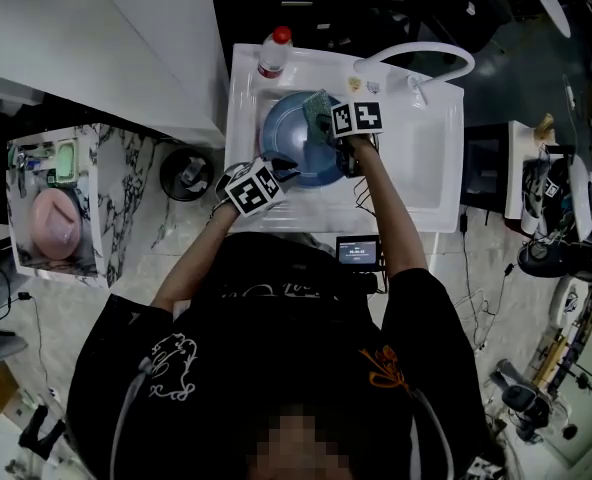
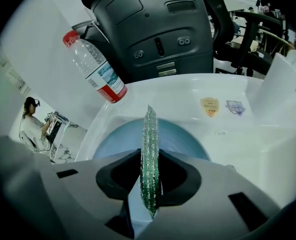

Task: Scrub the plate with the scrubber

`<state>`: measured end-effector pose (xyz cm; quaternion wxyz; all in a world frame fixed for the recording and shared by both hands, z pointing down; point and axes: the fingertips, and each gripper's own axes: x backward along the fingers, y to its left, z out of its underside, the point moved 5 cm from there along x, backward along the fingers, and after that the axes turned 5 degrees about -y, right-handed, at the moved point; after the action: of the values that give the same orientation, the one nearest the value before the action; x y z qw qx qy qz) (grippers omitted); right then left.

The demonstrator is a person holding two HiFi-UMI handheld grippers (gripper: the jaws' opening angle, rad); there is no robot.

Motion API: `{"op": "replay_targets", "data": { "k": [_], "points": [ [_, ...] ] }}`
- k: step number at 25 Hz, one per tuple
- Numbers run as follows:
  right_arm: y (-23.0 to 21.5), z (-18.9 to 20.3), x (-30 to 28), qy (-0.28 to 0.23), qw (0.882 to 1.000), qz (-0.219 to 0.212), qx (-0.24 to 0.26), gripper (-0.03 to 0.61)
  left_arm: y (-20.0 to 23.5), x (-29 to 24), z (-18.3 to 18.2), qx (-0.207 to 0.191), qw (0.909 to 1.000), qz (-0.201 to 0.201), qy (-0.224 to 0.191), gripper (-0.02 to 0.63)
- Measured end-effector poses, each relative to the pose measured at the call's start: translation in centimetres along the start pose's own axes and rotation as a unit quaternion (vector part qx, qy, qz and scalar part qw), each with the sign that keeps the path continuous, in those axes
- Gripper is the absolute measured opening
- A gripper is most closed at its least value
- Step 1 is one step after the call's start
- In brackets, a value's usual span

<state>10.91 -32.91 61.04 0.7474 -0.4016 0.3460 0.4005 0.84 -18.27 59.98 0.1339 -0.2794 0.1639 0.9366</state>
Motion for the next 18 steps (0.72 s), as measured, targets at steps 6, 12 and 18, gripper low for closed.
{"op": "replay_targets", "data": {
  "k": [6, 12, 18],
  "points": [
    [-2.5, 1.1, 2.0, 0.011, 0.997, 0.061, -0.042, 0.091, -0.3, -0.3, 0.6, 0.001, 1.0, 0.0, 0.009, 0.055],
    [-3.7, 2.5, 3.5, 0.021, 0.995, 0.084, -0.058, 0.091, -1.0, -0.8, 1.1, -0.017, 0.9993, 0.003, 0.034, 0.055],
    [-4.0, 3.1, 4.3, 0.017, 0.995, 0.083, -0.053, 0.091, -1.1, -1.1, 1.6, 0.002, 0.9996, -0.004, 0.029, 0.055]
  ]
}}
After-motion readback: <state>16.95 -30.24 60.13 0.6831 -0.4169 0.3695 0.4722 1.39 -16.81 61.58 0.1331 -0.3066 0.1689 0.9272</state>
